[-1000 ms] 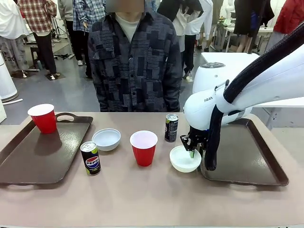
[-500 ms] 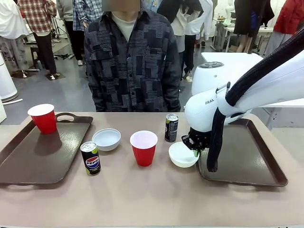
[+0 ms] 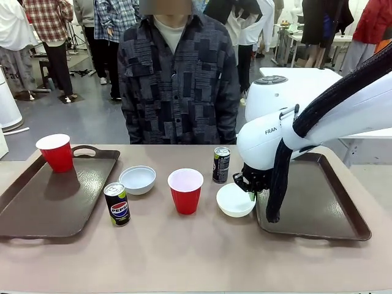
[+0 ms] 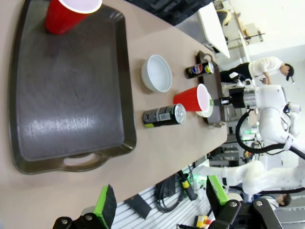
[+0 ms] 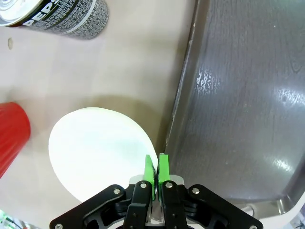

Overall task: Prepare tableware on both trays.
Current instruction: Pick up a Picnic Bowl from the table and place it on a Handle tray.

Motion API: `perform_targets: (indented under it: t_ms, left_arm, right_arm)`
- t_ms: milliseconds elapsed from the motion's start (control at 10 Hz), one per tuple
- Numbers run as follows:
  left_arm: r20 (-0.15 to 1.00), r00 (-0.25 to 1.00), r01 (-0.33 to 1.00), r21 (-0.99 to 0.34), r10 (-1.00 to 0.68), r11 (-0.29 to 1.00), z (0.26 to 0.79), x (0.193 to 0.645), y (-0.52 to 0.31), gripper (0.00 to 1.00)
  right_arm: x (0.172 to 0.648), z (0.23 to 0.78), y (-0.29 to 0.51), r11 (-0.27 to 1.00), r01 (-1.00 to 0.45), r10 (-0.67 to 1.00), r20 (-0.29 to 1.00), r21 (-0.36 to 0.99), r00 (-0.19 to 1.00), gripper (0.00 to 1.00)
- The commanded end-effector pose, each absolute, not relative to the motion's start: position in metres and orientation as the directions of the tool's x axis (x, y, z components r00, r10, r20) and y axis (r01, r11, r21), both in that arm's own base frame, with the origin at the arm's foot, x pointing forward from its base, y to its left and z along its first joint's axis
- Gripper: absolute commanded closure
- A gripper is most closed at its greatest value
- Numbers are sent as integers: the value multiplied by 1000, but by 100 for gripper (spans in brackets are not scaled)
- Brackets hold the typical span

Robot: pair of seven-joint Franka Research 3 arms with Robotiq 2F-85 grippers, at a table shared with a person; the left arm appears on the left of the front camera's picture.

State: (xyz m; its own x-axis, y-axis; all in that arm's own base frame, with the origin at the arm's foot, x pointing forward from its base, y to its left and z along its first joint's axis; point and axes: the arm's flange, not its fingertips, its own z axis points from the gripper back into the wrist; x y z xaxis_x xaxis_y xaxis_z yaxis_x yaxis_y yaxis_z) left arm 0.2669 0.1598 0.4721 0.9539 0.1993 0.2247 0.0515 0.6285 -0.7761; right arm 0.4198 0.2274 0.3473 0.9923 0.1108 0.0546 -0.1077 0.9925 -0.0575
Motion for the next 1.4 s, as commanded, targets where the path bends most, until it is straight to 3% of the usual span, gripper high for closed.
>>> perform_targets:
  t_ms: [0, 300, 600, 900, 1100, 1300]
  left_arm:
    - [236, 951, 63, -782, 201, 620, 472, 267, 161, 0]
    - [236, 951, 63, -782, 201, 620, 472, 267, 161, 0]
    - [236, 951, 63, -782, 201, 620, 472, 267, 161, 0]
    - [236, 951, 63, -782, 201, 620, 472, 267, 161, 0]
    - [236, 951, 63, -782, 201, 620, 472, 267, 161, 0]
    - [236, 951, 63, -782, 201, 620, 472, 267, 161, 0]
  right_arm:
    - [409, 342, 229, 990, -96, 100, 45, -100, 994, 100]
    - [383, 383, 221, 990, -144, 144, 29, -11, 989, 100]
    - [359, 441, 195, 981, -168, 155, 127, 100, 980, 100]
    - [372, 471, 120, 977, -152, 128, 158, 152, 979, 100]
    - [391, 469, 55, 979, -31, -3, 166, 202, 986, 100]
    - [395, 465, 11, 970, -34, -10, 179, 239, 984, 100]
